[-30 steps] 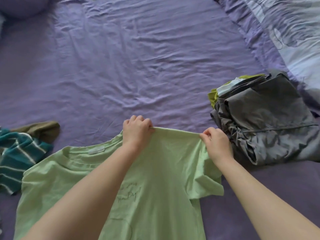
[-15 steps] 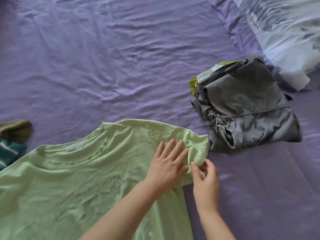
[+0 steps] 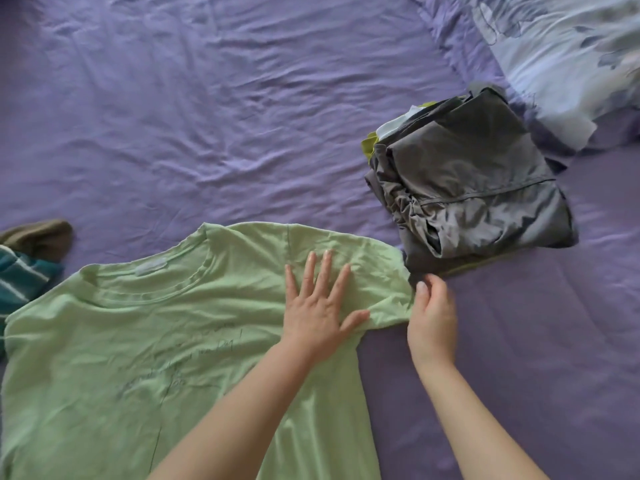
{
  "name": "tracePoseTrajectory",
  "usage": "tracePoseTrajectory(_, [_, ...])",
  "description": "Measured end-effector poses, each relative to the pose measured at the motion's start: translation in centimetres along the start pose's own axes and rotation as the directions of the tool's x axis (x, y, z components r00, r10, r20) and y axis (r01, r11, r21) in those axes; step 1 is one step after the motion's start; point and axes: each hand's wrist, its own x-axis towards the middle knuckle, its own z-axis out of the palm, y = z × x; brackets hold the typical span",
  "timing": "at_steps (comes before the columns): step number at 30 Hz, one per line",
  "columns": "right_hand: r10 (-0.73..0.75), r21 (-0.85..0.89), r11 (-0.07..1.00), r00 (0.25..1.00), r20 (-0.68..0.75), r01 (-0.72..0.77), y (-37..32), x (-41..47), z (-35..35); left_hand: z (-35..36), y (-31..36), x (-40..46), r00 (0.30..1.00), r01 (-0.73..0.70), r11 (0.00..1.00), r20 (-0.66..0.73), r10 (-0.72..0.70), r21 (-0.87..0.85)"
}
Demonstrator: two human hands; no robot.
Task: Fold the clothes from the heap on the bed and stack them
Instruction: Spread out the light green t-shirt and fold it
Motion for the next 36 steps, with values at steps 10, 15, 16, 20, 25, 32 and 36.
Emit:
tracePoseTrajectory(10, [-0.57,-0.448,0.615,0.758,0.317,0.65,1.5,-2.6,-2.3,2.1,1.3,-7.9,0.973,0.232,0.965,0.023,-0.23,-0.123])
tracePoseTrajectory(15, [-0.698,-0.264,0.525,0.586,0.411,0.809,-2.2,-1.1,-1.4,1.2,3.2,-9.2,0.98,0.184,0.977,0.101,-0.174,-0.105])
tracePoseTrajectory(16, [-0.688,-0.209,0.546,0.576,0.441,0.811,-3.4,-0.5,-0.4,1.2,3.5,-9.0,0.978,0.18,0.976,0.124,-0.165,-0.124])
tracePoseTrajectory(20, [-0.506,-0.244,0.698,0.705,0.497,0.673,-6.0,2.7,3.1,1.8,3.5,-8.3,0.984,0.159,0.98,0.102,-0.147,-0.118])
tracePoseTrajectory(25, [-0.393,-0.172,0.861,0.841,0.373,0.478,-5.6,5.6,4.3,2.3,1.9,-8.1,0.992,0.125,0.986,0.018,-0.124,-0.11])
tracePoseTrajectory(32, [-0.547,-0.227,0.77,0.8,0.249,0.597,-6.2,5.4,4.9,3.0,1.6,-7.4,0.996,0.046,0.991,0.077,-0.036,-0.13])
tracePoseTrajectory(36, [-0.71,-0.17,0.428,0.447,0.544,0.888,-3.8,1.1,4.6,2.7,1.1,-8.9,0.988,0.154,0.985,0.034,-0.152,-0.081])
